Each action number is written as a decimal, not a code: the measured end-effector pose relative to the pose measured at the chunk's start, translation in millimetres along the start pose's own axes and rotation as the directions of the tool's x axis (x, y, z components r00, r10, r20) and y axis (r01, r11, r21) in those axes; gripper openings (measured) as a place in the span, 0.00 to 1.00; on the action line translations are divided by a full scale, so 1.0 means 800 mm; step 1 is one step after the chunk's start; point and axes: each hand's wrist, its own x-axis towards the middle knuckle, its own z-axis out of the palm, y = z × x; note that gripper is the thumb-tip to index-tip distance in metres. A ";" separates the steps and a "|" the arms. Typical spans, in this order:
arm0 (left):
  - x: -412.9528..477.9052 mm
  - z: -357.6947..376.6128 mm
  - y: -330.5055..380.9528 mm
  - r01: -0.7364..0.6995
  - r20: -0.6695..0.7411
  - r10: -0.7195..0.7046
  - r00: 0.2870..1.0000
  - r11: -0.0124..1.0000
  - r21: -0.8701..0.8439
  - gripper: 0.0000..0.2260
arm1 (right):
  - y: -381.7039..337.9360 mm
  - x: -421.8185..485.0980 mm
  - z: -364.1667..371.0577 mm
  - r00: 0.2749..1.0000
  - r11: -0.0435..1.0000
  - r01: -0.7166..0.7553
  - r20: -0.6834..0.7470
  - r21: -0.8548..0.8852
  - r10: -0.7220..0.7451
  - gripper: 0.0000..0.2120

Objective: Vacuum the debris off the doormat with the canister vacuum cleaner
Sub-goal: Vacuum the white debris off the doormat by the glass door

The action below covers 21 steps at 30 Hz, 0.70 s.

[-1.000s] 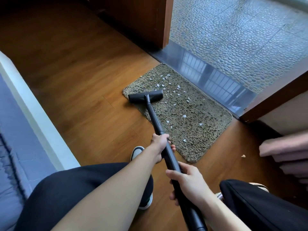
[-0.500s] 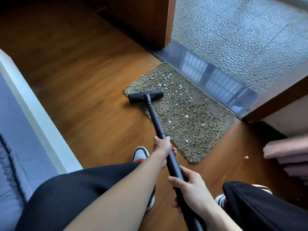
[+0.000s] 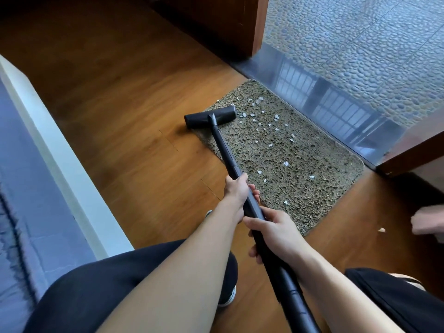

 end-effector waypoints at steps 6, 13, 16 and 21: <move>-0.020 0.007 -0.013 0.039 0.008 -0.040 0.999 0.995 0.091 0.10 | 0.005 -0.027 -0.010 0.999 0.999 -0.037 -0.009 0.011 0.037 0.04; -0.085 0.016 -0.062 0.098 0.002 -0.101 0.995 0.970 0.224 0.08 | 0.053 -0.093 -0.026 0.996 0.996 -0.082 -0.035 0.025 0.082 0.06; -0.111 0.019 -0.096 0.115 0.019 -0.123 0.992 0.966 0.231 0.07 | 0.077 -0.123 -0.035 0.986 0.986 -0.156 -0.043 0.060 0.159 0.09; -0.152 0.030 -0.139 0.133 0.045 -0.148 0.988 0.963 0.234 0.08 | 0.114 -0.168 -0.052 0.984 0.992 -0.127 -0.125 0.013 0.128 0.10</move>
